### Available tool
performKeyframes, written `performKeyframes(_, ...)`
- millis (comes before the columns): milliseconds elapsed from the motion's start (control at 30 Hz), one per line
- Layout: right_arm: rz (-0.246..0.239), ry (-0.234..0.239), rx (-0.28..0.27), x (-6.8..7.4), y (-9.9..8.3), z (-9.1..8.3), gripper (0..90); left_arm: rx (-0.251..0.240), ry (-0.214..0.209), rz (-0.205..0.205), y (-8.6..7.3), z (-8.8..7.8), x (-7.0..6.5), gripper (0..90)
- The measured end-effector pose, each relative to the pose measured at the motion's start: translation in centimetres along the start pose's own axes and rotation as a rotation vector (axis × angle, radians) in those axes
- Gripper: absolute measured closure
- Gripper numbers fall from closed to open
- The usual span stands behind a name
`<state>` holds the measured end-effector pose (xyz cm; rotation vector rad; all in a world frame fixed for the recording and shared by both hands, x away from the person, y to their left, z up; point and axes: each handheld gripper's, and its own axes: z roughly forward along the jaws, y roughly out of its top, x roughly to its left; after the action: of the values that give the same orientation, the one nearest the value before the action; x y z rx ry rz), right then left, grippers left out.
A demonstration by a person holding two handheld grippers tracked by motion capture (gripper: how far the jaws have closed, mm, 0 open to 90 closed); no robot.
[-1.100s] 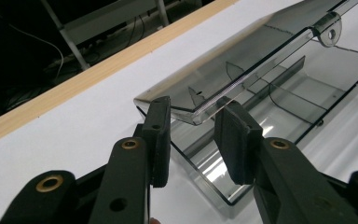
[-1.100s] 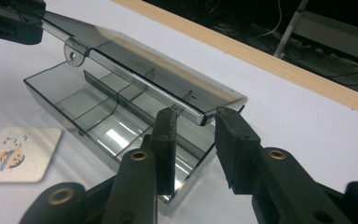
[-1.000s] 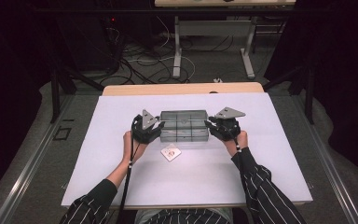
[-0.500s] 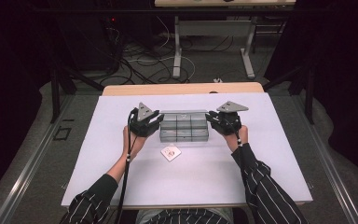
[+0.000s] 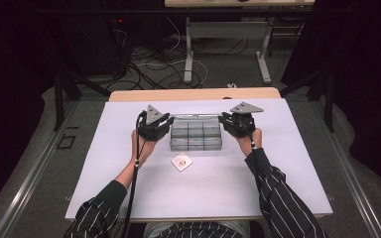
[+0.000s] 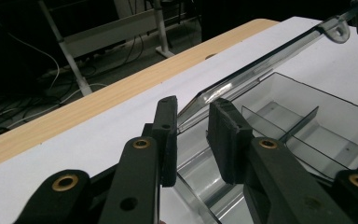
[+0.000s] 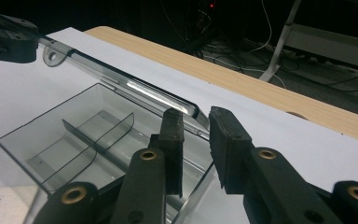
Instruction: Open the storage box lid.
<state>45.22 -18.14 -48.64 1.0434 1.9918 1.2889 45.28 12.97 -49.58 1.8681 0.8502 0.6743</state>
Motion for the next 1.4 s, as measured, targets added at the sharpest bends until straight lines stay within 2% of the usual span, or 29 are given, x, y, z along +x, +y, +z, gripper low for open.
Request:
performKeyframes(300,0.015,-0.036,0.015,-0.4,-0.4,1.4,78.6,0.021,0.011,-0.017,-0.4,1.3,0.7,77.8)
performKeyframes(600,0.059,-0.054,0.025,-0.8,-0.8,3.1,78.6,0.033,0.018,-0.045,-0.7,2.4,1.3,79.9)
performKeyframes(733,0.068,-0.056,0.041,-1.0,-1.1,3.7,79.2,0.049,0.019,-0.041,-0.9,2.9,1.4,79.8)
performKeyframes(933,0.075,-0.059,0.044,-1.1,-1.3,4.0,79.6,0.068,0.019,-0.053,-1.0,3.5,1.7,79.9)
performKeyframes(1100,0.081,-0.067,0.046,-1.0,-1.3,3.9,79.9,0.072,0.029,-0.084,-1.4,4.1,1.8,80.1)
performKeyframes(1233,0.077,-0.069,0.046,-0.9,-1.3,4.0,79.8,0.078,0.026,-0.082,-1.4,4.1,1.8,80.1)
performKeyframes(1400,0.084,-0.069,0.048,-0.9,-1.3,3.9,79.8,0.08,0.02,-0.099,-1.4,4.0,1.8,80.1)
